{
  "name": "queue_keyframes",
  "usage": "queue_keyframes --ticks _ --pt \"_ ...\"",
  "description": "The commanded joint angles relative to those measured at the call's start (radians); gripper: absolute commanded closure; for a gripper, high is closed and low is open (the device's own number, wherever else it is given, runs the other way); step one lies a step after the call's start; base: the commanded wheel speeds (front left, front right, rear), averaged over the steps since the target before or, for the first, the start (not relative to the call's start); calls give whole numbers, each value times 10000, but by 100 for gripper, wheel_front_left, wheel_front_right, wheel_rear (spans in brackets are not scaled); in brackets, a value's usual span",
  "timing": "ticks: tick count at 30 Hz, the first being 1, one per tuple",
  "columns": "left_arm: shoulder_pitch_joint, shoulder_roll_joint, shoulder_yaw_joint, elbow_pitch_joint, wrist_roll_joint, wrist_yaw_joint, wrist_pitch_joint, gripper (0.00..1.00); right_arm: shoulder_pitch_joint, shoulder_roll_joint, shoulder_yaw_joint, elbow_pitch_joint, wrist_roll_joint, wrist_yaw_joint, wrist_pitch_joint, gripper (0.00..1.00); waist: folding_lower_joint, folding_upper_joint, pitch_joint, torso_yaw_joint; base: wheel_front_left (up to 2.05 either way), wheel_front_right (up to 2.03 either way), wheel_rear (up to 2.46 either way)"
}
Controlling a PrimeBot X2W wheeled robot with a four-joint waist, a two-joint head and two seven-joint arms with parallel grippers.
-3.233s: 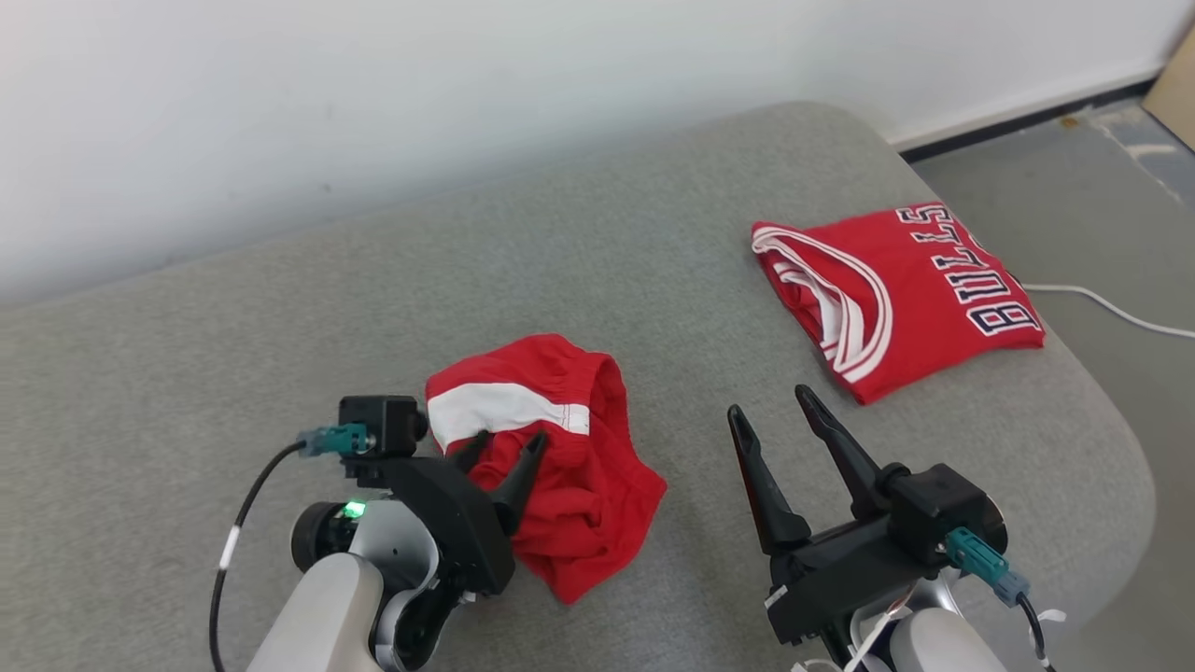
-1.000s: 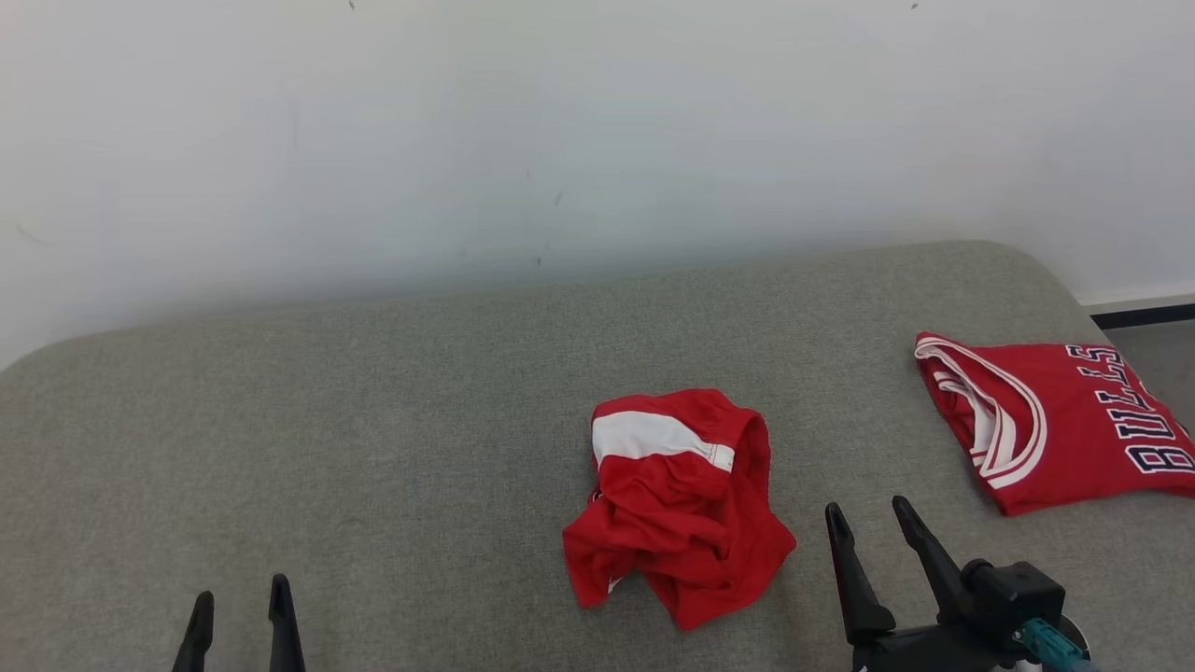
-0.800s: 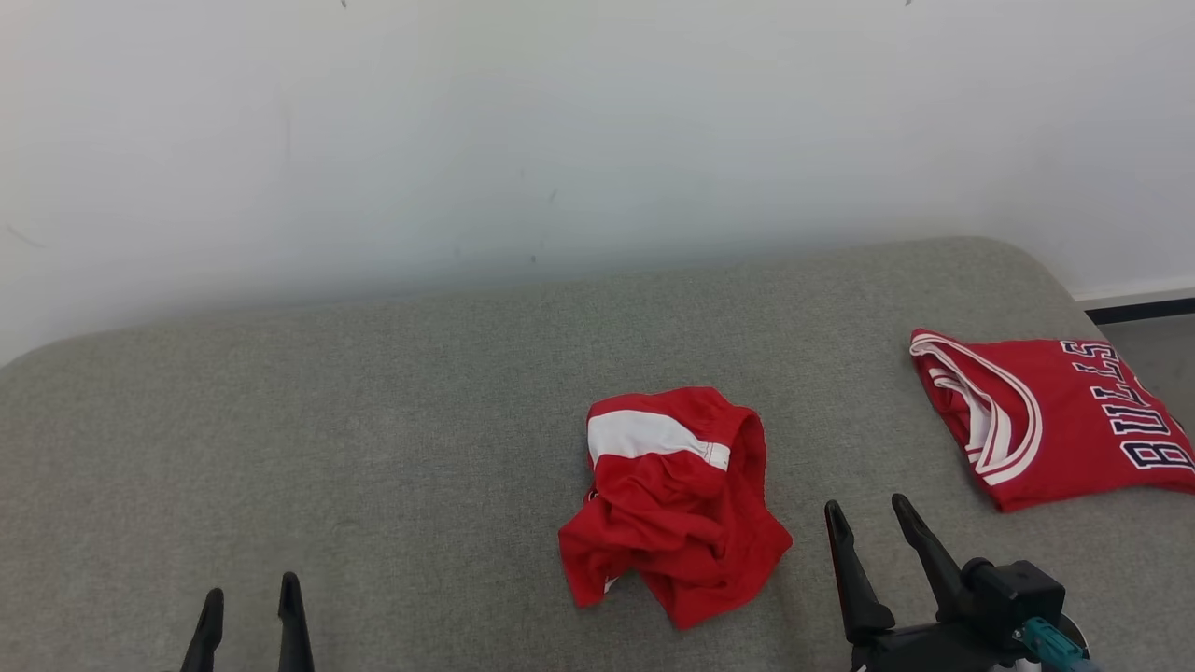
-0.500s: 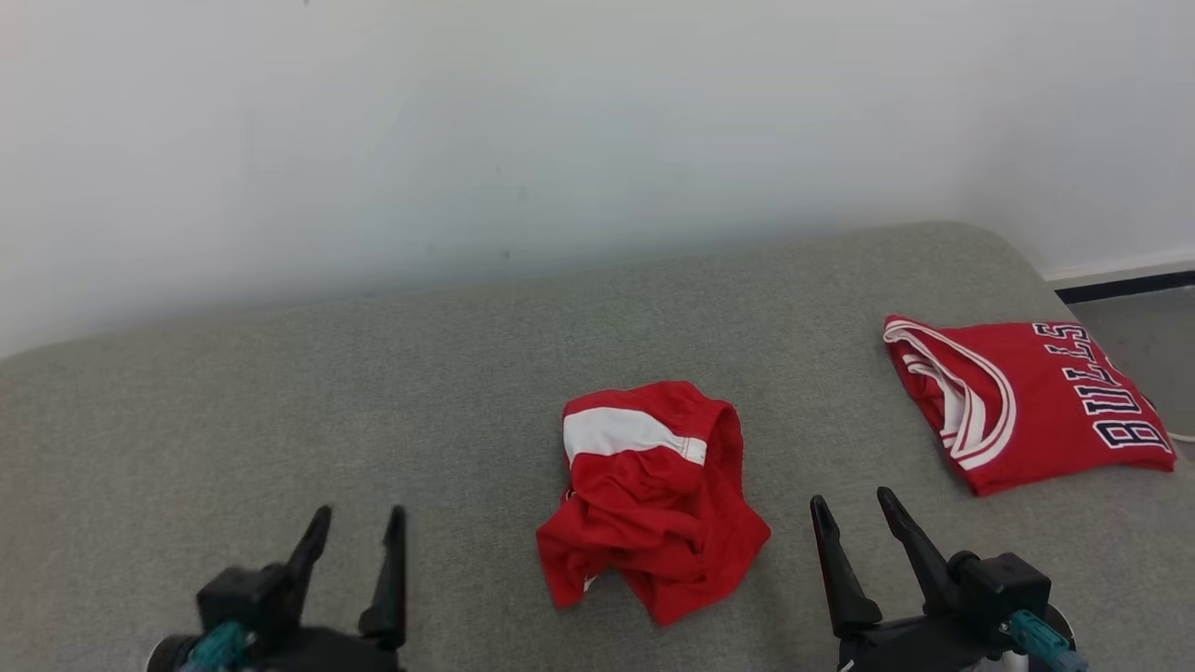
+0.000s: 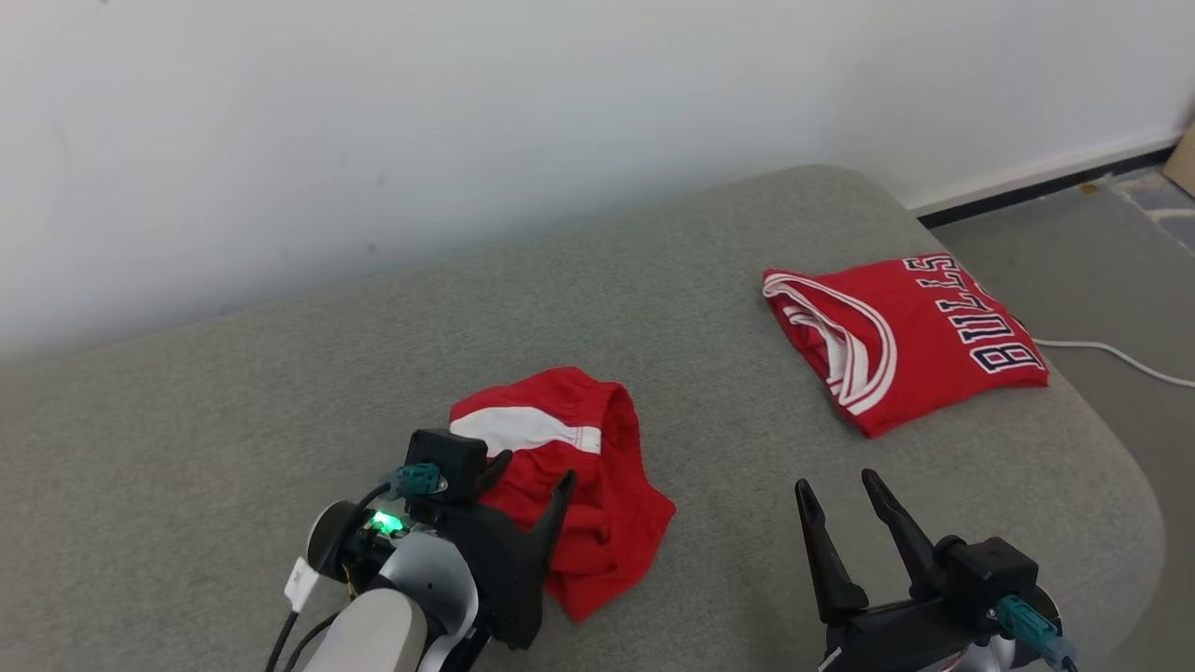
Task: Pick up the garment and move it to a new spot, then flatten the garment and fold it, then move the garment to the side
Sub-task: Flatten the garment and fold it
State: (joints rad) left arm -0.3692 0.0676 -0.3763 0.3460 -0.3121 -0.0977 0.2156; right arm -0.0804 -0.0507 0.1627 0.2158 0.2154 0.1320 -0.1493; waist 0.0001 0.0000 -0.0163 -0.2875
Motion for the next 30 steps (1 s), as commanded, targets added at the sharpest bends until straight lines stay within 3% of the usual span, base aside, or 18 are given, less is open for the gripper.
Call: queue_keyframes --ticks 1,8,14,20,22,30 --pt "-187 -26 -12 89 -111 14 55 0 -61 6 -8 8 28 -29 -48 0 -1 0 357 -643 0 0 0" --pt "-881 -103 -572 982 160 660 821 0 -189 6 -8 120 115 -28 -193 0 -1 0 606 -1260 0 0 0" --pt "-1328 235 -869 1525 1031 1310 769 0 -237 8 1 249 211 -29 -308 0 -1 0 693 -1402 0 0 0" --pt "-1583 484 -1023 1955 1348 1541 845 0 -382 6 99 393 357 -28 -424 0 -1 0 729 -1378 0 0 0" --pt "-1666 502 -975 2056 1262 1509 777 100 -425 6 147 442 420 -28 -465 0 -1 0 742 -1373 0 0 0" --pt "-2185 245 -655 1904 644 1240 -68 100 -550 5 213 610 446 -28 -559 0 -1 0 722 -1361 0 0 0"
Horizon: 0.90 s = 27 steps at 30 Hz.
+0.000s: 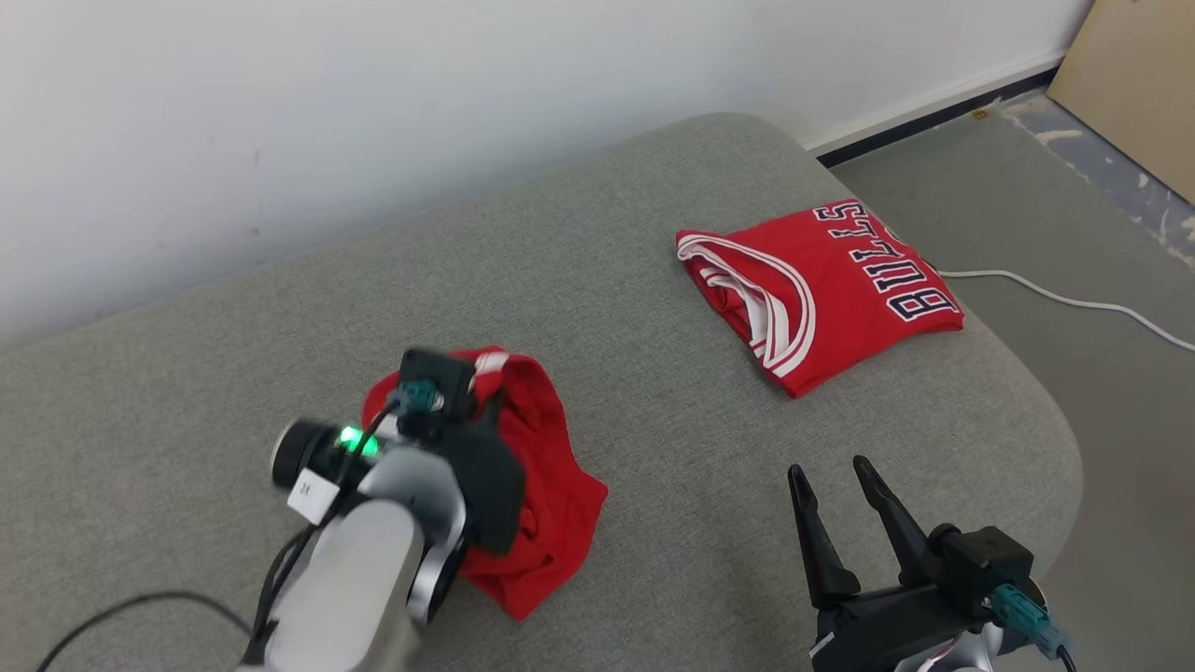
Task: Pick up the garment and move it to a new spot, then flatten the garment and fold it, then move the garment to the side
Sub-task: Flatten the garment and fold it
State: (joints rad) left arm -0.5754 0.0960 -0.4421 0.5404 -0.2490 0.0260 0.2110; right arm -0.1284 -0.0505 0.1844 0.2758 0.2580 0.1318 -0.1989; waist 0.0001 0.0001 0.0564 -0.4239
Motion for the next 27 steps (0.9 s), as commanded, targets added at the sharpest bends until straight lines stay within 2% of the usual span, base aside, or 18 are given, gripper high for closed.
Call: queue_keyframes --ticks 1,6,7,11,17,21,27 --pt "-429 -158 38 -254 -219 -99 -480 100 -84 3 -29 51 -18 -26 -67 0 -1 -1 -23 12 0 0 0" --pt "-1238 -405 14 -957 -847 -349 -1773 100 -112 3 14 105 -36 -27 -69 0 -1 -1 -86 -10 0 0 0" --pt "-1238 -405 14 -957 -847 -349 -1773 100 -112 3 14 105 -36 -27 -69 0 -1 -1 -86 -10 0 0 0" --pt "-1792 -447 -166 -1683 -1805 -411 -2656 100 -92 3 -28 134 -61 -26 -68 0 -1 -1 -152 31 0 0 0" --pt "-2171 -439 -358 -2832 -3837 82 -3827 100 47 4 -128 115 -141 -26 -17 0 -1 -1 -256 361 0 0 0" --pt "-1496 -378 -64 -2802 -4452 449 -4055 100 120 3 -112 89 -105 -26 8 0 -1 -1 -338 714 0 0 0" --pt "481 647 217 -1698 -4478 954 -3880 100 176 1 65 39 -52 -26 112 0 -1 -1 -423 1151 0 0 0"
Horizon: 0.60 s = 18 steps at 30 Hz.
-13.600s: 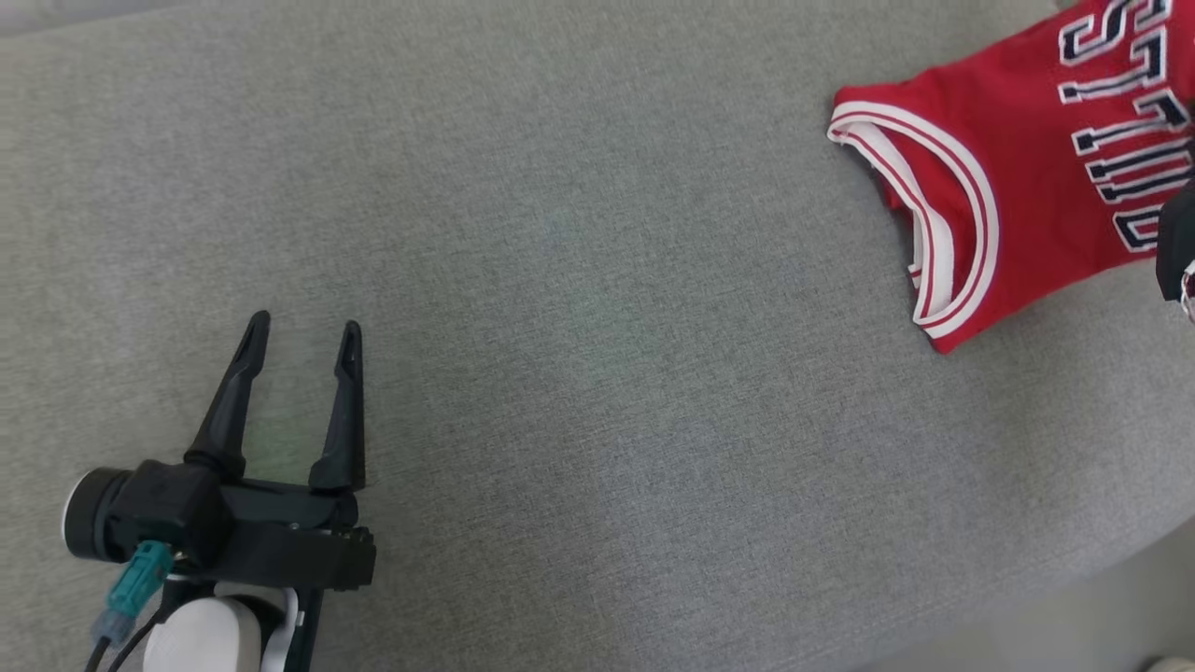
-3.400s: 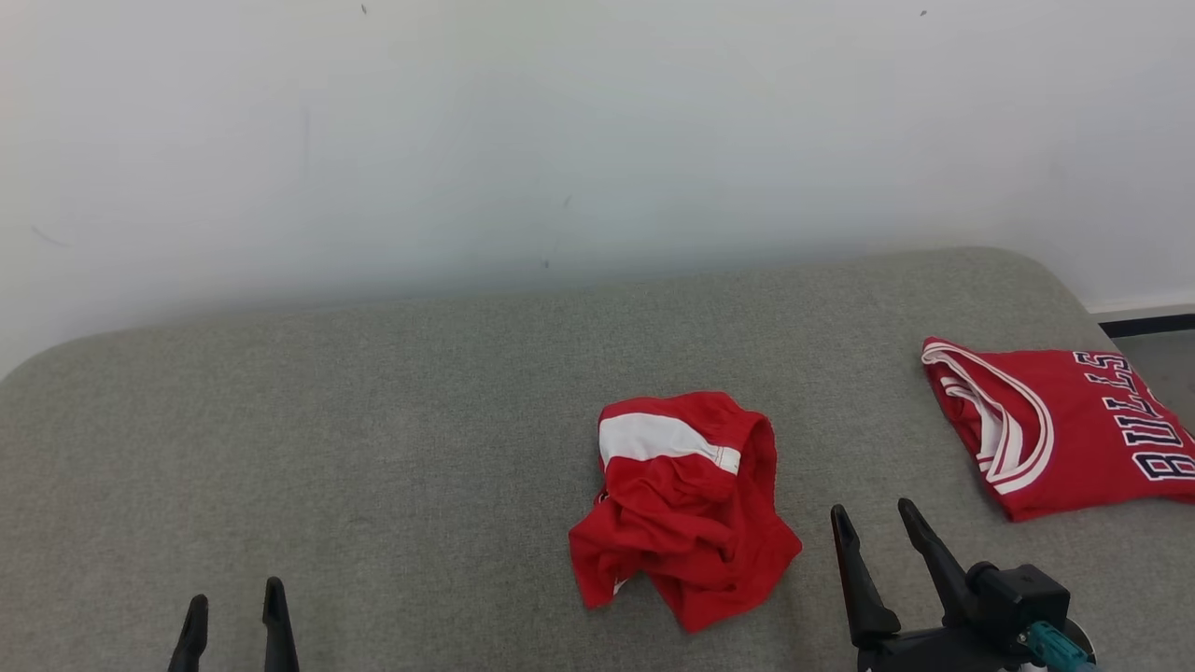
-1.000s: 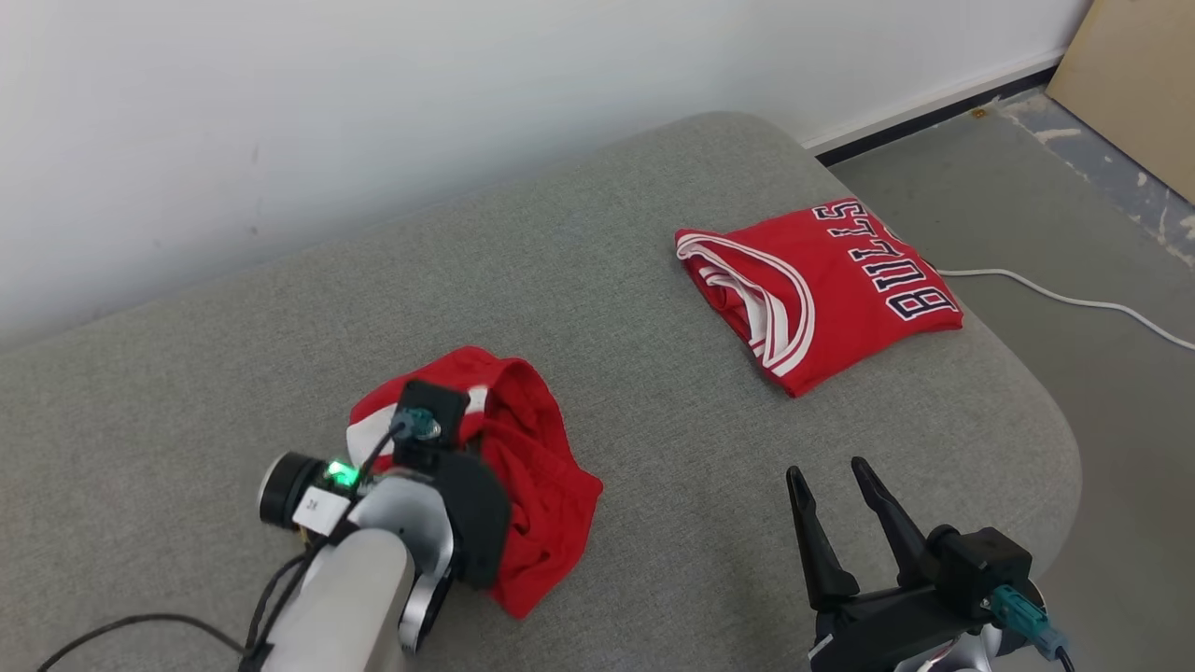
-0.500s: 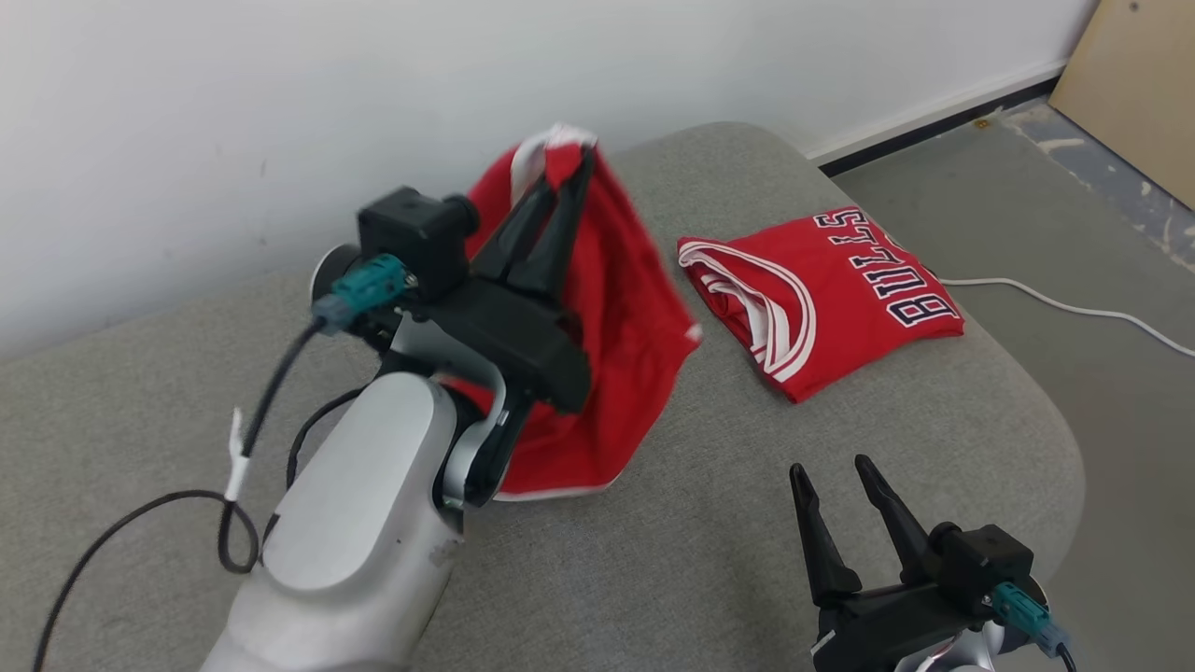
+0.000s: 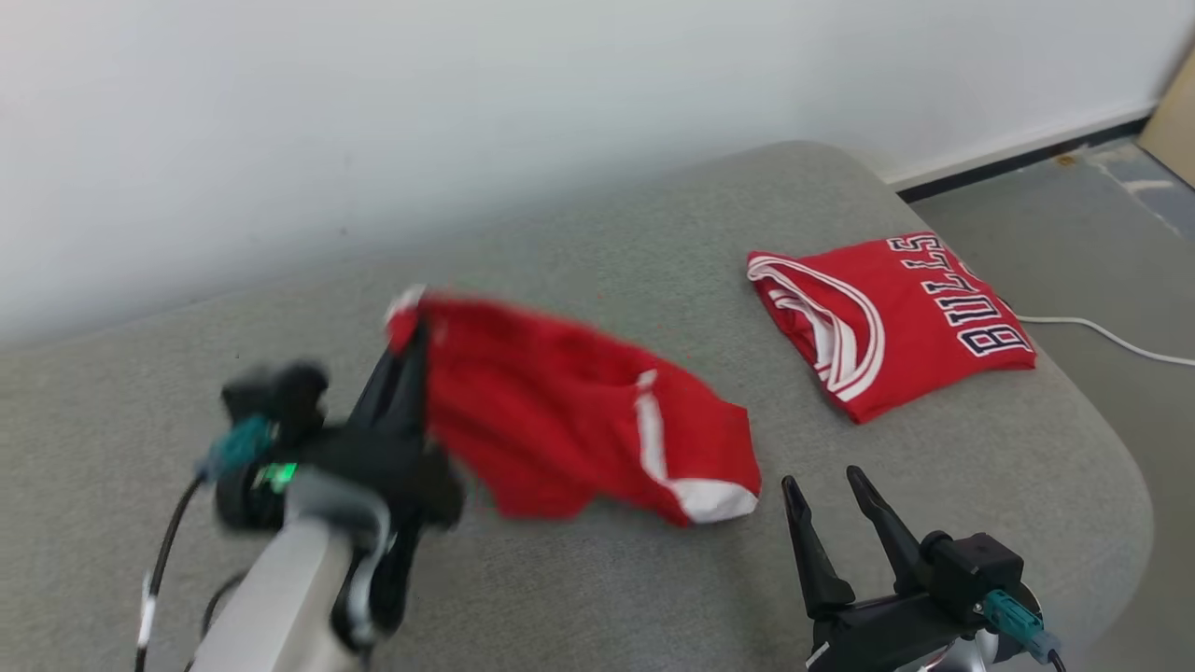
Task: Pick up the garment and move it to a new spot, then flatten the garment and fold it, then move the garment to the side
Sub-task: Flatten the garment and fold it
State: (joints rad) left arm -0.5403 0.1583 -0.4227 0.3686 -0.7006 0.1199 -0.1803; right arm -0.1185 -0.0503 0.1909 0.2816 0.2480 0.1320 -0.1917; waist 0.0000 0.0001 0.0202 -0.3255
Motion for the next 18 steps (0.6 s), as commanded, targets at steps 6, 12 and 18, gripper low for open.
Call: queue_keyframes --ticks 6,12,18 --pt "1300 770 -212 1641 264 179 313 0 64 -2 80 -66 -33 -29 138 0 0 -1 -63 437 0 0 0" --pt "1538 892 -544 2482 430 207 681 0 123 -2 55 -123 -70 -29 182 0 0 -1 -119 550 0 0 0" --pt "1211 745 -986 1564 483 -397 863 0 228 -2 -73 -162 -130 -28 234 0 0 -1 -258 694 0 0 0"
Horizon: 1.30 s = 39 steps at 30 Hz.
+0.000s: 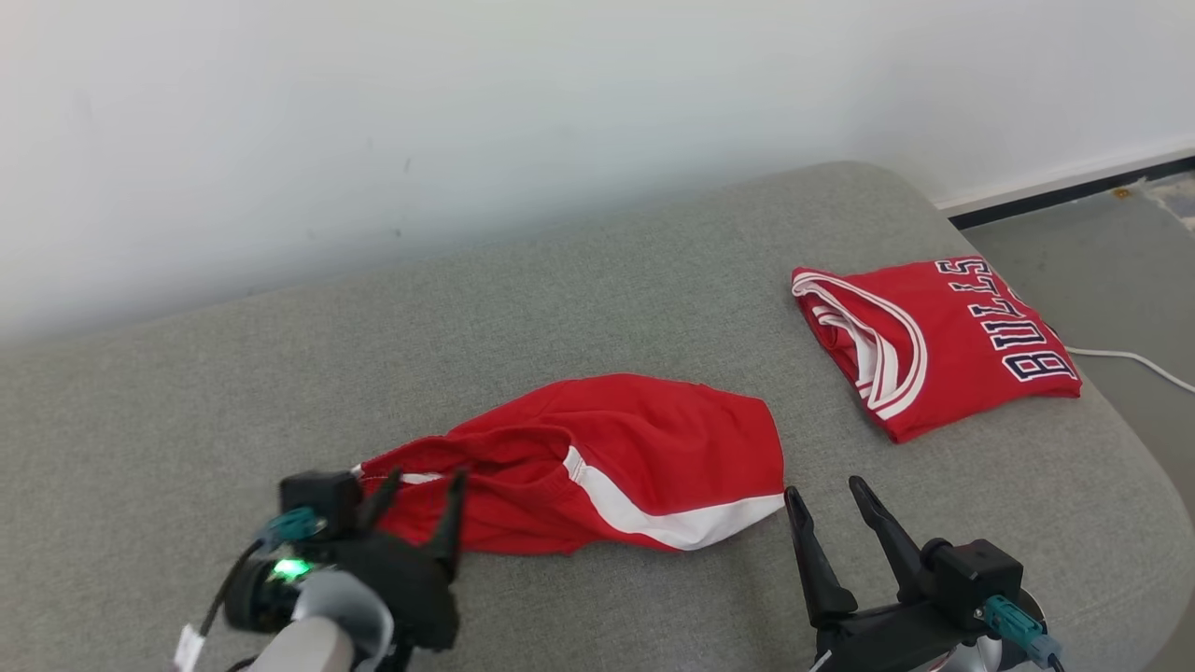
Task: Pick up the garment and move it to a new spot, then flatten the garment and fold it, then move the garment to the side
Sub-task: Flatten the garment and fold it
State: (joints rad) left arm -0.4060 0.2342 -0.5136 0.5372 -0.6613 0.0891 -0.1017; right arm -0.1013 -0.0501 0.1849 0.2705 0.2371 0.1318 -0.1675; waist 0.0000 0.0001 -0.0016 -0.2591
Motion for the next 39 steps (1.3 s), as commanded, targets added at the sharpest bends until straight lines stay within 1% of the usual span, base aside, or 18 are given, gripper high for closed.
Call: queue_keyframes --ticks 1,3,5,6,9,10,12,17,21,23,24,25,26,30,34,39 --pt "-187 -67 -225 -350 124 -189 208 0 86 -4 -6 -66 -17 -28 7 0 0 -1 -62 35 0 0 0" --pt "-277 -127 -669 -832 221 -604 572 0 112 -4 28 -83 24 -26 21 0 0 -1 -90 20 0 0 0" --pt "-370 -121 -1018 -1139 325 -835 961 0 81 -4 56 -100 75 -26 21 0 0 -1 -79 -11 0 0 0" --pt "-433 -128 -1121 -1215 345 -865 1093 0 51 -4 87 -111 86 -28 17 0 0 -1 -57 -34 0 0 0" --pt "-543 -104 -1389 -1184 544 -857 1364 0 -15 -4 159 -113 132 -26 -11 0 0 -1 6 -123 0 0 0" --pt "-780 -275 -1550 -904 641 -747 1628 0 -44 -7 148 -92 185 -26 -81 0 0 -1 105 -236 0 0 0" --pt "-1011 -360 -1640 -579 743 -660 1820 0 -77 -4 135 -59 181 -26 -89 0 0 -1 169 -321 0 0 0" --pt "-1659 -705 -1861 259 864 -748 2100 0 -146 -4 92 15 201 -26 -176 0 0 -1 282 -549 0 0 0" --pt "-1879 -868 -1939 962 728 -673 2536 0 -175 -4 158 73 269 -28 -191 0 0 -1 306 -676 0 0 0" --pt "-2026 -949 -1890 1167 663 -657 2503 0 -187 -4 169 105 282 -26 -232 0 0 -1 311 -707 0 0 0" --pt "-2065 -960 -1881 1264 663 -652 2488 52 -190 -4 161 119 292 -26 -253 0 0 -1 312 -709 0 0 0" --pt "-2062 -978 -1865 1349 637 -668 2453 94 -189 -4 144 134 302 -26 -275 0 0 -1 309 -704 0 0 0" --pt "-2002 -1001 -1847 1453 560 -692 2471 100 -177 -4 114 150 309 -26 -286 0 0 -1 302 -685 0 0 0" --pt "-1837 -995 -1680 1630 360 -700 2219 100 -80 -2 -32 198 255 -26 -327 0 0 -1 249 -500 0 0 0" --pt "-1355 -919 -1030 1452 -188 -531 1509 100 8 -2 -169 153 214 -26 -335 0 0 -1 166 -183 0 0 0" --pt "-380 -581 -246 869 -772 -221 680 100 127 -2 -210 112 207 -26 -281 0 0 -1 67 264 0 0 0"
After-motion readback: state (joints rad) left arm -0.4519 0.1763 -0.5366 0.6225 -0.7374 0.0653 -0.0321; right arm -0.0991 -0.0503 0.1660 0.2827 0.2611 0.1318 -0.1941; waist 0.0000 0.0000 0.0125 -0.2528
